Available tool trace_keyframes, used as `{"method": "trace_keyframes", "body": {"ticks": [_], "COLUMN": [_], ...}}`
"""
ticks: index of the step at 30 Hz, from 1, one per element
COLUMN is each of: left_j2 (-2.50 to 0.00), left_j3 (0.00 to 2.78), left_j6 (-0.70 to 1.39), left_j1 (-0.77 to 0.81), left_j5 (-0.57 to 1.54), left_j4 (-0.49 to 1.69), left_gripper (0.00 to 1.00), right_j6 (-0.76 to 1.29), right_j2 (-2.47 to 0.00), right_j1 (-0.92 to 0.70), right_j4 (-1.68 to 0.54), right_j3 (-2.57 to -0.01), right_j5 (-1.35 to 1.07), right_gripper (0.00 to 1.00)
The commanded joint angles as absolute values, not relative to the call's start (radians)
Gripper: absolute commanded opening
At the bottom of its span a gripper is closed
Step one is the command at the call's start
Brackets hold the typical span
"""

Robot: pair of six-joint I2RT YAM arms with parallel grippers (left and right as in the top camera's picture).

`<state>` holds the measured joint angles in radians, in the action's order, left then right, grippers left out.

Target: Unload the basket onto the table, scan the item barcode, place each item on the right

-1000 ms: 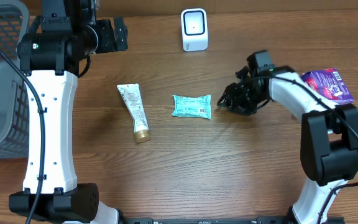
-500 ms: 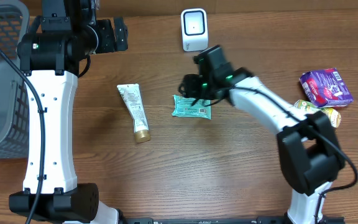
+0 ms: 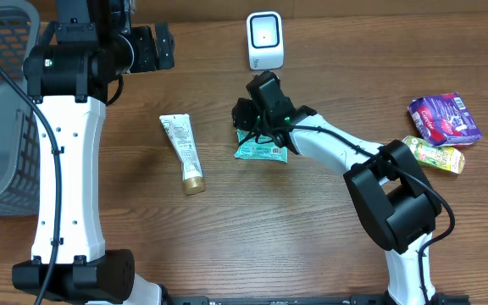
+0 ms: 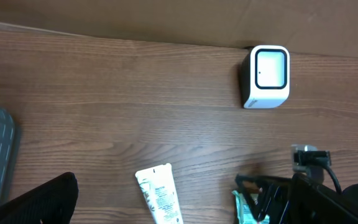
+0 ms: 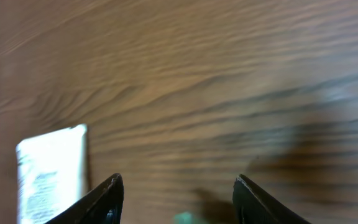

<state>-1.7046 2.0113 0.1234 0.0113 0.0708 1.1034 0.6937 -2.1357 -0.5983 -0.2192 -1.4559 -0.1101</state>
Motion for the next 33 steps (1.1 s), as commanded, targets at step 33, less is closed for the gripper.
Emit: {"method": "trace_keyframes", "body": {"ticks": [33], "left_j2": [-1.713], "left_j3": [2.025], "left_j6": [0.105], "left_j1": [0.014], "left_j5": [0.068], "left_j4": [1.103], "left_gripper": [1.0], "right_j6": [0.358], "right_j2": [-2.143], "right_j1": [-0.394], "right_j4": [-1.242], "right_j3": [-1.748], "right_j5": [-0.15], "right_gripper": [0.65]}}
